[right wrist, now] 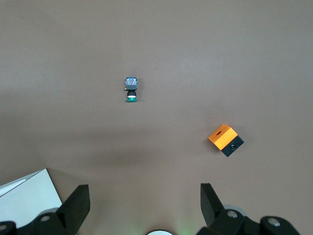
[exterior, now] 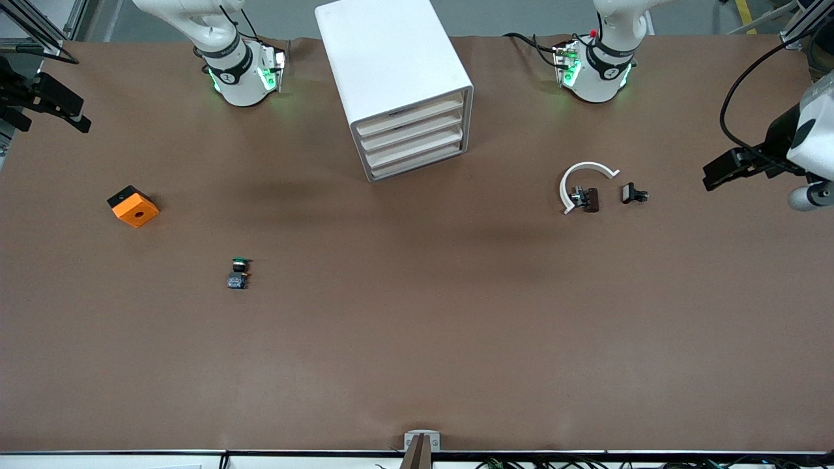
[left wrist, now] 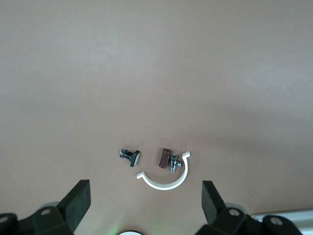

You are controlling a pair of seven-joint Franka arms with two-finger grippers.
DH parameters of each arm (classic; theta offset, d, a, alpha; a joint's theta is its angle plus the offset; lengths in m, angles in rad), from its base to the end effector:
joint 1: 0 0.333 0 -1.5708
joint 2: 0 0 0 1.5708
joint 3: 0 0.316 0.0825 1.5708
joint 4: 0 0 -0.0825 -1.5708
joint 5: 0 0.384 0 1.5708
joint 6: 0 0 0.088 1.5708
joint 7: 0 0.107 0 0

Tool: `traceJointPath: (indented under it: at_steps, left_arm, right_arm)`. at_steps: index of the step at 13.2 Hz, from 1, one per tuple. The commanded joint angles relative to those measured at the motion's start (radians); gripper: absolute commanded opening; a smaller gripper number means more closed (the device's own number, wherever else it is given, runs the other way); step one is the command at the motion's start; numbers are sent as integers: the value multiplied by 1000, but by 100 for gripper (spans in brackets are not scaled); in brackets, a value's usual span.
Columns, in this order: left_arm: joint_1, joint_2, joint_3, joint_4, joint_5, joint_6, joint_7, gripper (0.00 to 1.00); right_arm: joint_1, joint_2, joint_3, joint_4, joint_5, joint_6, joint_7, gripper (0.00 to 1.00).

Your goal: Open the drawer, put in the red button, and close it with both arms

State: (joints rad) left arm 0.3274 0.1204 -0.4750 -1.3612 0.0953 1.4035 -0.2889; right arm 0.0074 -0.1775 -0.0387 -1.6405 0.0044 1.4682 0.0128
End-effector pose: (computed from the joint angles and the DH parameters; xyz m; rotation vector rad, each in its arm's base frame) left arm 0.5684 -0.0538 0.6466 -3.0785 -0.2395 0.0851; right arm 0.4866 -0.0168 0.6753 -3.1297 0.0674 -0.0081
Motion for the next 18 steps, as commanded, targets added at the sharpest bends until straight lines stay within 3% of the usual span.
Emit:
traceJointPath:
  at_steps: [1,3,5,9,18]
  left_arm:
    - [-40,-112,85,-96,-75,-5,66,100]
    - [-164,-160,215,-146,-103,-5,76,100]
    - [-246,-215,294,-211,-118,6,77,100]
    - [-318,-349,332,-401,-128,117,77,100]
    - [-320,-312,363,-360,-75,109,146,100]
  right_arm:
    - [-10,12,6,27,-15,-16,-1,100]
    - [-10,12,6,27,-15,-16,-1,100]
    - [-10,12,6,27,-15,-16,-1,100]
    - [-9,12,6,27,-15,-16,-1,100]
    - [-9,13,8,25,-14,-16,-1,100]
